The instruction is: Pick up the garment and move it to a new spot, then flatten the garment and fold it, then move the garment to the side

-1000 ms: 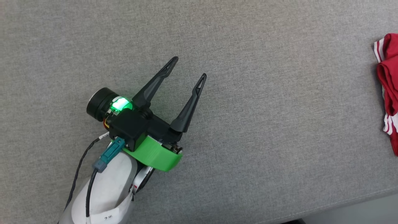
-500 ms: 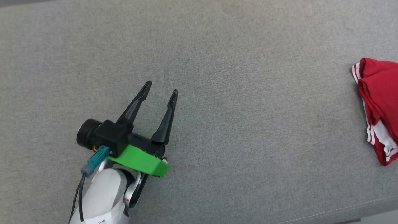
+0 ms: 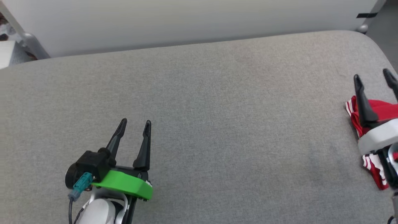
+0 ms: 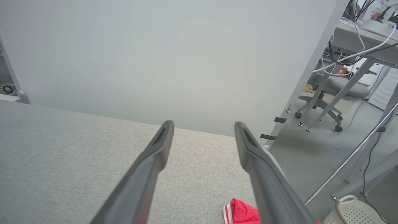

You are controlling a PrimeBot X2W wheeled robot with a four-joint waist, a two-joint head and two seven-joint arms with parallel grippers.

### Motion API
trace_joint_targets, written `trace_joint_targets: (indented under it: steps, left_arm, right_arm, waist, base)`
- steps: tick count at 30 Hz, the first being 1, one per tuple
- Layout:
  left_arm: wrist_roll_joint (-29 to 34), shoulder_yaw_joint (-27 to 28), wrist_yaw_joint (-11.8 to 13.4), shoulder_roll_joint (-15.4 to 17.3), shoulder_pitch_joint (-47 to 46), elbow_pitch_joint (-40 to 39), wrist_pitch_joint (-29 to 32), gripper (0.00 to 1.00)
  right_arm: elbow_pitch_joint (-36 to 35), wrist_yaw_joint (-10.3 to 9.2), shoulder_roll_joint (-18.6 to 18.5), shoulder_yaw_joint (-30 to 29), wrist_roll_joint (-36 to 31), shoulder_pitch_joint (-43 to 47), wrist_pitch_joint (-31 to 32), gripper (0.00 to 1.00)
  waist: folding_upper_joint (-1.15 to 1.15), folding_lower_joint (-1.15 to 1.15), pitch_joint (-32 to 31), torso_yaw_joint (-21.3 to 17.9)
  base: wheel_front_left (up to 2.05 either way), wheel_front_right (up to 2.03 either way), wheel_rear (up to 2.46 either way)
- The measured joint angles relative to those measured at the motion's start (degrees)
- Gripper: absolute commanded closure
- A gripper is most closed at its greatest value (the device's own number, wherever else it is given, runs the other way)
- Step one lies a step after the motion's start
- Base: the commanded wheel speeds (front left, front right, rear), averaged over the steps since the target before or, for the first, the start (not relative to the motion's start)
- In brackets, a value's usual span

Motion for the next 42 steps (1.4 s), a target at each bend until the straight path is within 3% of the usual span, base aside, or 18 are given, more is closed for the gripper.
trace_joint_targets:
  steps: [10, 16, 23, 42]
  left_arm:
    - [0.71, 3.41, -0.57, -2.40, 5.01, 0.75, 0.00, 0.00]
    - [1.44, 4.13, -0.83, -3.33, 6.93, 1.13, 0.00, 0.00]
    - [2.07, 4.30, -1.00, -3.75, 7.50, 1.49, 0.00, 0.00]
    - [2.02, 3.45, -1.11, -3.80, 7.55, 1.88, 0.00, 0.00]
  right_arm:
    - [-2.04, -0.03, 11.90, -1.40, 1.26, 11.73, -5.01, 0.00]
    - [-0.44, -0.04, 15.44, -0.68, 1.10, 15.94, -8.29, 0.00]
    - [2.16, -0.04, 16.82, 0.58, 0.30, 16.98, -10.11, 0.00]
    - [4.27, -0.04, 16.42, 1.40, 0.01, 17.00, -10.88, 0.00]
  waist:
    - [0.00, 0.00, -5.28, 4.87]
    - [0.00, 0.00, -7.21, 7.00]
    - [0.00, 0.00, -8.12, 8.15]
    - [0.00, 0.00, -8.35, 7.83]
  base:
    - [0.00, 0.00, 0.00]
    - [0.00, 0.00, 0.00]
    - [0.00, 0.00, 0.00]
    - [0.00, 0.00, 0.00]
